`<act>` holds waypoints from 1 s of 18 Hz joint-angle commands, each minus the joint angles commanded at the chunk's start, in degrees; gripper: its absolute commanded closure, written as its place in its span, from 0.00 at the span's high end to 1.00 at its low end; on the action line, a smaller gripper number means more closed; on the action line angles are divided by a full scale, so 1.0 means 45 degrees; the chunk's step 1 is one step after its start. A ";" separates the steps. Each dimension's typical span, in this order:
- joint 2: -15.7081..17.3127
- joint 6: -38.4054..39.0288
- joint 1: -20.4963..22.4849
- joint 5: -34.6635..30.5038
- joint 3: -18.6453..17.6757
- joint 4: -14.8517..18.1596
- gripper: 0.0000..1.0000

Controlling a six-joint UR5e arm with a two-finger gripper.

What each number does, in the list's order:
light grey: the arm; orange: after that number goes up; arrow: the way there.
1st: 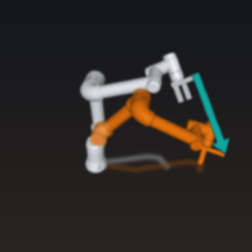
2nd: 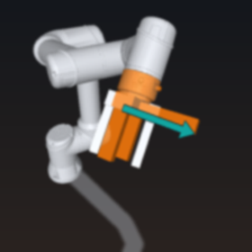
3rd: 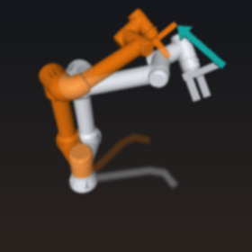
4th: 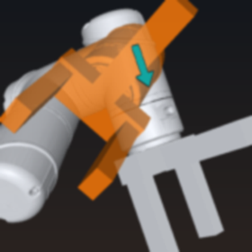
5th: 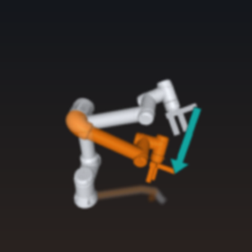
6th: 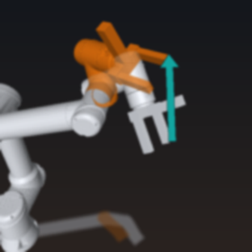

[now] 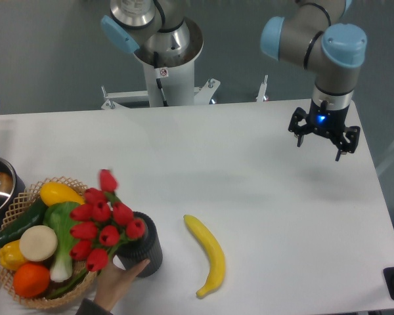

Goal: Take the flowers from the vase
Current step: 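Move the open gripper toward the red tulips in the grey vase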

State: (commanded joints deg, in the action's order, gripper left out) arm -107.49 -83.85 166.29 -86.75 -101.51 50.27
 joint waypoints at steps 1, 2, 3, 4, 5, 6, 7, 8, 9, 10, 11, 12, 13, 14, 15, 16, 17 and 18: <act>0.0000 0.0058 -0.0078 -0.0019 -0.0039 -0.0039 1.00; -0.0038 0.0059 -0.0098 -0.0019 -0.0040 -0.0039 1.00; -0.0058 0.0039 -0.0098 -0.0019 -0.0040 -0.0039 1.00; -0.0039 0.0000 0.0018 0.0058 -0.0079 -0.0039 1.00; -0.0039 0.0039 0.0058 0.0078 -0.0176 -0.0039 1.00; -0.0078 0.0039 0.0155 0.0194 -0.0409 -0.0155 1.00; -0.0078 0.0039 0.0427 0.0466 -0.0759 -0.0446 1.00; -0.0078 0.0039 0.0681 0.0914 -0.1169 -0.0759 1.00; -0.0059 0.0136 0.0780 0.1556 -0.1327 -0.0975 1.00; -0.0039 0.0137 0.0800 0.2123 -0.1406 -0.0977 1.00; 0.0038 0.0175 0.0723 0.2380 -0.1465 -0.0957 1.00; 0.0136 0.0176 0.0626 0.2441 -0.1620 -0.0977 1.00; 0.0292 0.0214 0.0509 0.2480 -0.1757 -0.0996 1.00; 0.0351 0.0273 0.0295 0.2635 -0.1778 -0.0996 1.00; 0.0506 0.0331 -0.0075 0.2966 -0.1759 -0.1016 1.00; 0.0682 0.0467 -0.0310 0.3452 -0.1797 -0.0977 1.00; 0.0761 0.0720 -0.0409 0.3999 -0.1894 -0.0996 1.00; 0.0781 0.0993 -0.0430 0.4429 -0.1953 -0.0996 1.00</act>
State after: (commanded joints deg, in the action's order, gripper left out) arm -103.98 -79.38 164.36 -66.82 -110.30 45.79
